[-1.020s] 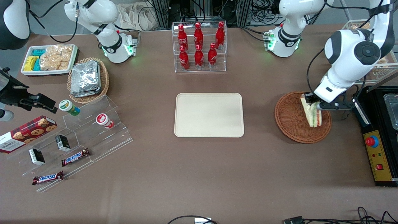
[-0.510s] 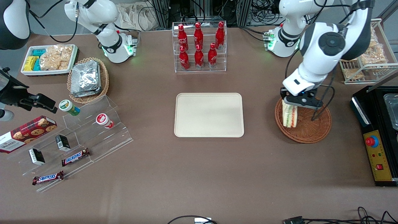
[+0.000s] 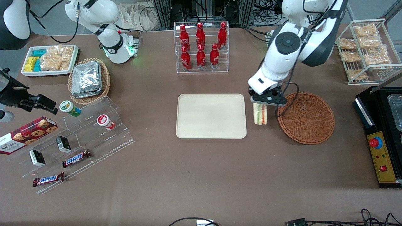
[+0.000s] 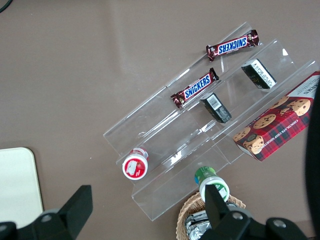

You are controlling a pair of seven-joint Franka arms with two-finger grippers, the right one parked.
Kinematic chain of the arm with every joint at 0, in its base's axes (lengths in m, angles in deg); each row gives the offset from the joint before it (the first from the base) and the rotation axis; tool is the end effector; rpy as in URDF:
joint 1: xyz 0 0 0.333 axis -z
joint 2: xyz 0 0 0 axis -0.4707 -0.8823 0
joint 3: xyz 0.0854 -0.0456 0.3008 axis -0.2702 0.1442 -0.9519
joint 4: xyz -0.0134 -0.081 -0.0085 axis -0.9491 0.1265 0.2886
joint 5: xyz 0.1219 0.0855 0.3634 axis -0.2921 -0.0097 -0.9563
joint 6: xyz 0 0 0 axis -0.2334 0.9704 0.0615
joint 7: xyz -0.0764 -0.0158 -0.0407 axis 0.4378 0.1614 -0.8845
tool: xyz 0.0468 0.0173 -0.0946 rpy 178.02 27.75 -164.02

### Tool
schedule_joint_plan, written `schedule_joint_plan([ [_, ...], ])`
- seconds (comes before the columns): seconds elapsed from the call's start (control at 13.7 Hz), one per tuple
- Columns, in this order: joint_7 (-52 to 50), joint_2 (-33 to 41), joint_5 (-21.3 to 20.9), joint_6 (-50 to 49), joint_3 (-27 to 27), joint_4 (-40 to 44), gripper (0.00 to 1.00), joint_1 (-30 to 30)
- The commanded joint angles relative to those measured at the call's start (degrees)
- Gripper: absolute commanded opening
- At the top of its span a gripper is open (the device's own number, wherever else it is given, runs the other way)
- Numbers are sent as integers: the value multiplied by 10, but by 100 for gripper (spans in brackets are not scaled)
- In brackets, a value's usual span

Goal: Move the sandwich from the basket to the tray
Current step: 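Lift the sandwich and carry it over the cream tray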

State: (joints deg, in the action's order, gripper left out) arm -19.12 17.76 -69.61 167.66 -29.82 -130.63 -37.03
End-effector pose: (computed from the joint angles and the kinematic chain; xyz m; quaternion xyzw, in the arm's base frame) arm 0.4633 -0.2848 0.4124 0.9967 -0.0799 0.0154 0.0015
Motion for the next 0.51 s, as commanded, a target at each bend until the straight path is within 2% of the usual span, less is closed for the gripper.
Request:
schedule_joint_plan([
  [0.0,-45,-44,-10,20,24,17,13,0],
  [0.22,-50,-71,-13,43,25,12,13,27],
  [0.44,-101,-111,-84,53,25,10,13,53],
])
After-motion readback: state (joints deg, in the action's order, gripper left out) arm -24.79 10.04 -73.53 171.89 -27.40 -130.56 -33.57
